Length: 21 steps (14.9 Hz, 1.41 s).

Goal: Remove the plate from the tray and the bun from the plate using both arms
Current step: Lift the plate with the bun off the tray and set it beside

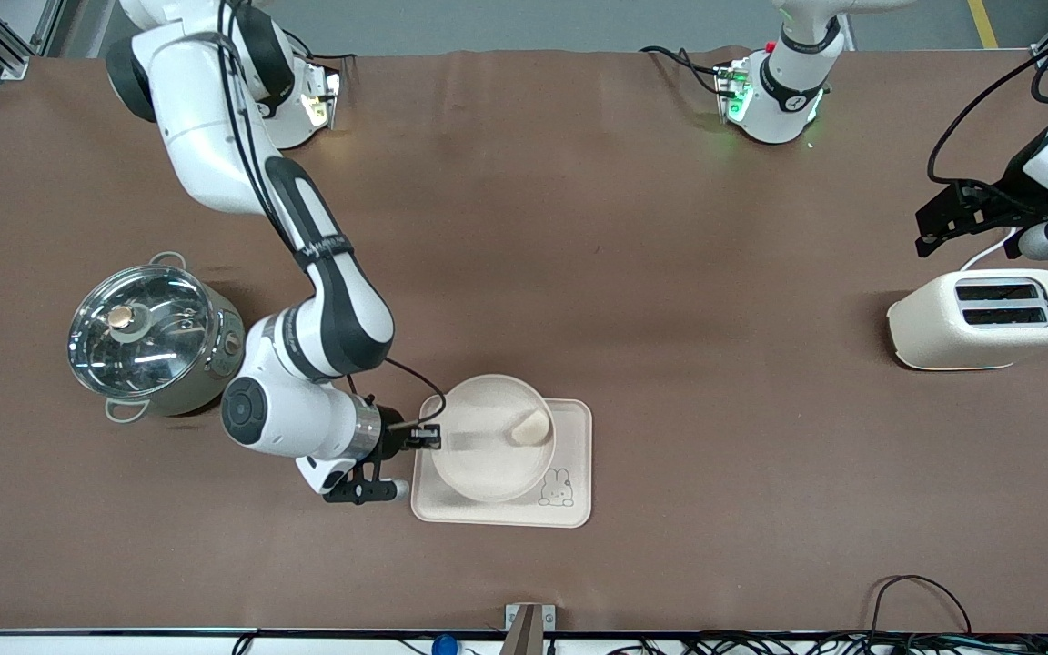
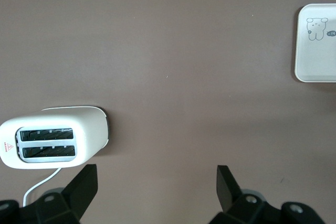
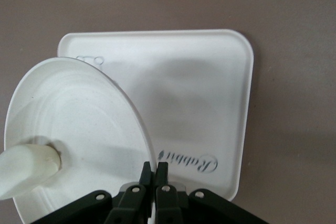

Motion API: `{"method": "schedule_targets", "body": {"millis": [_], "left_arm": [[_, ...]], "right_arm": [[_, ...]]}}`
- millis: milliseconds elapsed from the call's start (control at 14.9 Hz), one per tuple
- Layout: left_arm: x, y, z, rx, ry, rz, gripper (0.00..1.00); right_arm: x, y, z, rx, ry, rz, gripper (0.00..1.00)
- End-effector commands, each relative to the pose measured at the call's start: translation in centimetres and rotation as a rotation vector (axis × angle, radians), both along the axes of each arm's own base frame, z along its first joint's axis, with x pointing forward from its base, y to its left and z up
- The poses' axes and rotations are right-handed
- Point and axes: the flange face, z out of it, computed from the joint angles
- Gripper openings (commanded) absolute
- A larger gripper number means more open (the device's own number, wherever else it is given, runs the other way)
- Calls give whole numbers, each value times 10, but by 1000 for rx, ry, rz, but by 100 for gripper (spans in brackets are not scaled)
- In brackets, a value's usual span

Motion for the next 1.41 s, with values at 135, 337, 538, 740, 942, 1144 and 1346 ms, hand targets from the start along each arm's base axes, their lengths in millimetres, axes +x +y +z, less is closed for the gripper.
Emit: {"method": "schedule_targets", "body": {"millis": [135,337,538,740,942,1144,1346], "left_arm": [[1,1,3,-2,6,-8,100],[1,1,3,-2,6,-8,100],[1,1,3,-2,6,-8,100],[1,1,2,-2,7,-8,100],[0,1,2,-1,12,-8,100],[0,1,1,-1,15,-8,100],[-2,0,-2,-10,33,-10,100]], "right_arm": [[-100,45,24,-29,45,93,0],[-161,69,-16,-70,40,124,0],[-214,87,-46,-95,-19,153,0],[-240,88,-72,-122,-49,156,0],[-252,84,-87,-142,-36,160,0],[-250,83,-85,-142,-35,164,44],[-247,82,-75,-138,-42,163,100]]}}
